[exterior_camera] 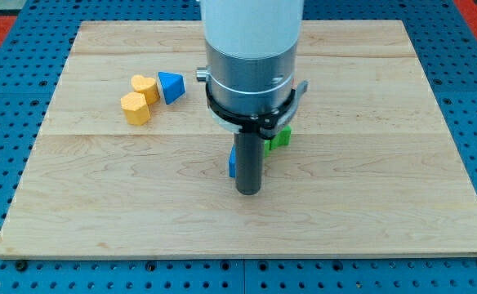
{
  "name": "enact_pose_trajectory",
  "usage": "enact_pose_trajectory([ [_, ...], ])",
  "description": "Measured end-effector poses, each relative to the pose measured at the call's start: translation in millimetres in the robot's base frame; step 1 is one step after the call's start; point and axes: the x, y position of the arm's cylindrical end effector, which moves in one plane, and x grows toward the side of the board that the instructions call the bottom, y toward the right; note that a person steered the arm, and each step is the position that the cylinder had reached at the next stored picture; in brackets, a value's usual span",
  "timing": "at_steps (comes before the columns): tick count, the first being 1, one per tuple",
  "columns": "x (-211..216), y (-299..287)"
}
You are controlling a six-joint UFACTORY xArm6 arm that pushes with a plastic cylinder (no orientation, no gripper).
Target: Push the blue triangle closer to the blue triangle
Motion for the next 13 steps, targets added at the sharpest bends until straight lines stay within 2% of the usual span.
enact_pose_trajectory([
  [1,-19,36],
  [2,-46,6],
  [3,-32,-38],
  [4,-17,-20],
  [5,-10,-44],
  [6,-26,-69],
  [7,-25,-79],
  [10,-24,-52],
  [11,-18,-58],
  [12,-27,-78],
  [13,-60,-62],
])
